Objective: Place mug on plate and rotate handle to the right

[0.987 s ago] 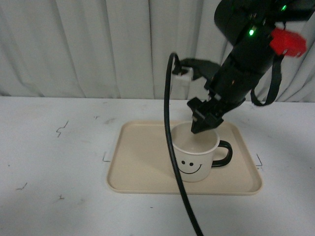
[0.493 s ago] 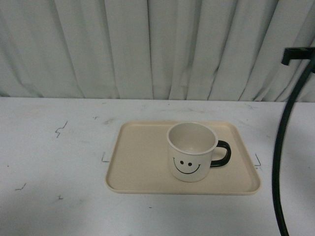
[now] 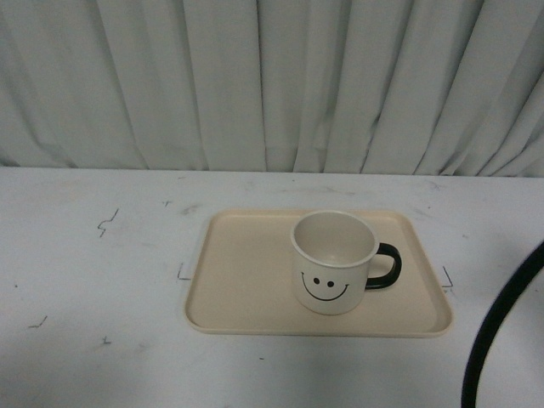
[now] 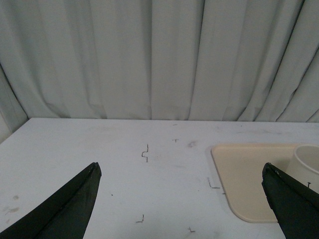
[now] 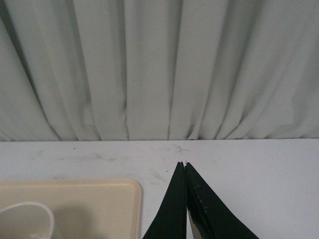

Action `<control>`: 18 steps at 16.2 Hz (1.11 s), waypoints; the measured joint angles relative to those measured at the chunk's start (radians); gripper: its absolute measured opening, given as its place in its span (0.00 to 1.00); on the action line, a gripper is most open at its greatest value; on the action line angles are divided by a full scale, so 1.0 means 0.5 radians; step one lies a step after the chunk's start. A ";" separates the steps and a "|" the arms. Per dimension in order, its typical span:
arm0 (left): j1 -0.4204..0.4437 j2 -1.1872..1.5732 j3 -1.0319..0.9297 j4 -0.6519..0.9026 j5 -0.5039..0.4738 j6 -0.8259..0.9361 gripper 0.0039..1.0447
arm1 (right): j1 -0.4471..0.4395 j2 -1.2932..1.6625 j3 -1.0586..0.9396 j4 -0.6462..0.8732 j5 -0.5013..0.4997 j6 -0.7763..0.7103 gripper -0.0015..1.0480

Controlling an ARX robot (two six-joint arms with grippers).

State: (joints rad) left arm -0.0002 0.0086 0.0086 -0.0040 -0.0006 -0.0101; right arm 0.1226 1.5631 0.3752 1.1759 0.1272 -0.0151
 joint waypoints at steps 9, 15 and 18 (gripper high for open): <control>0.000 0.000 0.000 0.000 0.001 0.000 0.94 | -0.146 -0.678 -0.463 -0.213 -0.138 0.002 0.02; 0.000 0.000 0.000 0.000 0.001 0.000 0.94 | -0.246 -1.323 -0.665 -0.661 -0.249 0.002 0.02; 0.000 0.000 0.000 0.000 0.001 0.000 0.94 | -0.246 -1.643 -0.715 -0.929 -0.249 0.002 0.02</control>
State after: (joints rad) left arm -0.0002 0.0086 0.0086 -0.0040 -0.0002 -0.0101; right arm -0.0002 0.7414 0.0177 0.7113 0.0025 -0.0139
